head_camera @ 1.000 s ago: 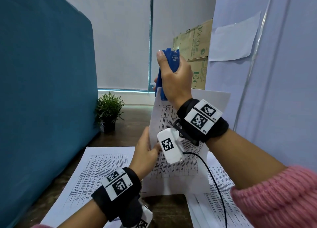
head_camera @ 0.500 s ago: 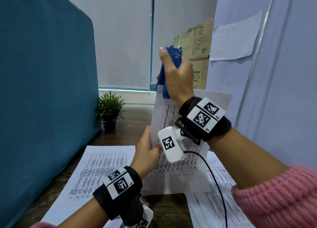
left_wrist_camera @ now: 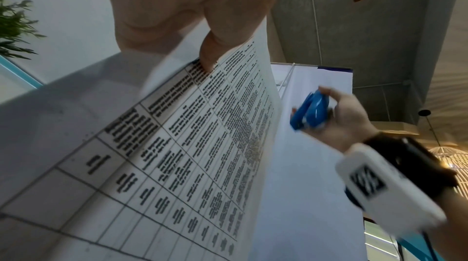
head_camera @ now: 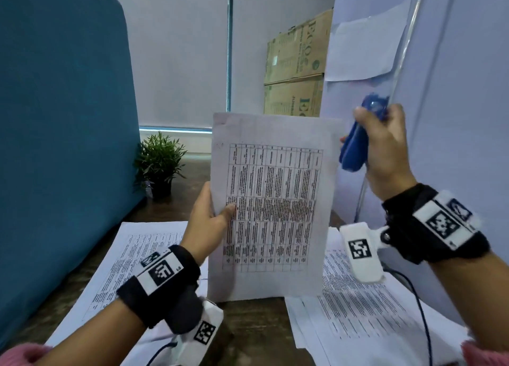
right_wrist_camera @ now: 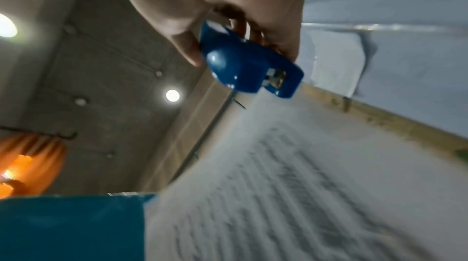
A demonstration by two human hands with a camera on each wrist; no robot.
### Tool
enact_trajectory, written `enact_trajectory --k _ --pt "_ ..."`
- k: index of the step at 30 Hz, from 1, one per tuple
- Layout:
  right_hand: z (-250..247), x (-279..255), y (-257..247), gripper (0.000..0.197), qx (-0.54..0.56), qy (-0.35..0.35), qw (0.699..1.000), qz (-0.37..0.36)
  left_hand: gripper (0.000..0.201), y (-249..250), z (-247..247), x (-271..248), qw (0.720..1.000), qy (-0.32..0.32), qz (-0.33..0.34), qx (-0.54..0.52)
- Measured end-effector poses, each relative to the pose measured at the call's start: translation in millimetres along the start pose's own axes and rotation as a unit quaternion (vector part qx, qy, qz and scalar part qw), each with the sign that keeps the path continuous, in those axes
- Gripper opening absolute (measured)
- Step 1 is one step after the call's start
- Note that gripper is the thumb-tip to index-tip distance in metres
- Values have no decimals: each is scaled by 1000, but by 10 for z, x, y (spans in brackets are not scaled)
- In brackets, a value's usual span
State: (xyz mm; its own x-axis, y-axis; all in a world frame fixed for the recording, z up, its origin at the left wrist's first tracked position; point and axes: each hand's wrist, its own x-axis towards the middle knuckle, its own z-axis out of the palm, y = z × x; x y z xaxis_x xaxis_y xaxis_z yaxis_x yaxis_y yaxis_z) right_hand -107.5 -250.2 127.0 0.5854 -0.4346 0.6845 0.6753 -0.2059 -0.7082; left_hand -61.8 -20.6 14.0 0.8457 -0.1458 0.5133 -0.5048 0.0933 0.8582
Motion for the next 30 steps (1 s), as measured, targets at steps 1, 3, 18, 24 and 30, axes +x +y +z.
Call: enact_trajectory --k 1,3,18,24,30 --pt "-127 -73 129 30 -72 -29 997 8 40 7 -14 3 1000 1 -2 3" --pt "-372 -200 403 33 -217 -92 971 45 37 21 -36 10 1000 3 -7 13" --pt "-744 -689 1320 60 -623 -520 525 258 40 225 -161 108 999 21 -3 24" --pt "-358 -563 829 46 -327 -504 777 187 33 491 -524 308 999 27 16 45" --pt "353 -865 851 15 -172 -448 852 209 21 574 -1062 347 979 102 21 172"
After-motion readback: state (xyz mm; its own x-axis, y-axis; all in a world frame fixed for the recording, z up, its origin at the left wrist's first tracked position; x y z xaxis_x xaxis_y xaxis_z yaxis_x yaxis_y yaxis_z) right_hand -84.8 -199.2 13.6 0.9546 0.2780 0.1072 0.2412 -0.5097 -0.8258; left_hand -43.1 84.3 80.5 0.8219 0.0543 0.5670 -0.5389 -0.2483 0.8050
